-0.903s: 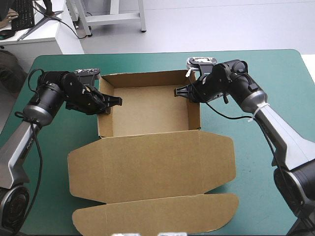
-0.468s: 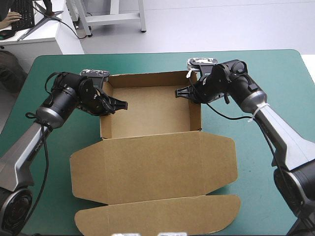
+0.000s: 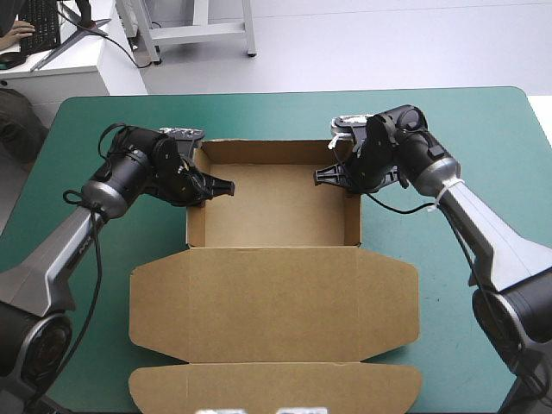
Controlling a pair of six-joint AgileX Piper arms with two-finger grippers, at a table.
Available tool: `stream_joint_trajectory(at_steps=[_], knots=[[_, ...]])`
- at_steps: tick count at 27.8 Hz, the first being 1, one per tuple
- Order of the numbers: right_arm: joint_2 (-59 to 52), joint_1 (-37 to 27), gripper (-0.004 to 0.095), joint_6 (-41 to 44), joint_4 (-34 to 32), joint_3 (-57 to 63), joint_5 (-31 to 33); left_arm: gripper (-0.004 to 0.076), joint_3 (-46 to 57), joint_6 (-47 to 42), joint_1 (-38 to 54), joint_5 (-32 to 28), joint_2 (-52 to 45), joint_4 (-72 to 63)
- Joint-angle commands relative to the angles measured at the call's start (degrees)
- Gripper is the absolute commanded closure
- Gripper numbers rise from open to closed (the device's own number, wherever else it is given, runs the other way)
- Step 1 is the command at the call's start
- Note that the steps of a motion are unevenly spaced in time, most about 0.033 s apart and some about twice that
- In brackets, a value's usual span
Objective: Fold the box
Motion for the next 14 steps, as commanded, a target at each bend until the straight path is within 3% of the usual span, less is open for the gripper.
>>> stream_joint_trajectory(at_steps=[1,7,14], knots=[[-0.6,-0.7,0.0909,-0.9,-2.9,-1.4,2.5,0.0734,-2.2,2.4,0.1,0.2,-0.1,1.6],[2.0,-0.7,0.0909,-0.7,-2.9,-1.4,1.0,0.0734,-2.2,2.4,0.1,0.0,3.9,1.4],[5.3,-0.7,0.0908,-0.8,-2.4,-1.4,-1.0,0.0734,-2.2,8.6,0.1,-0.4,8.5,-1.1]])
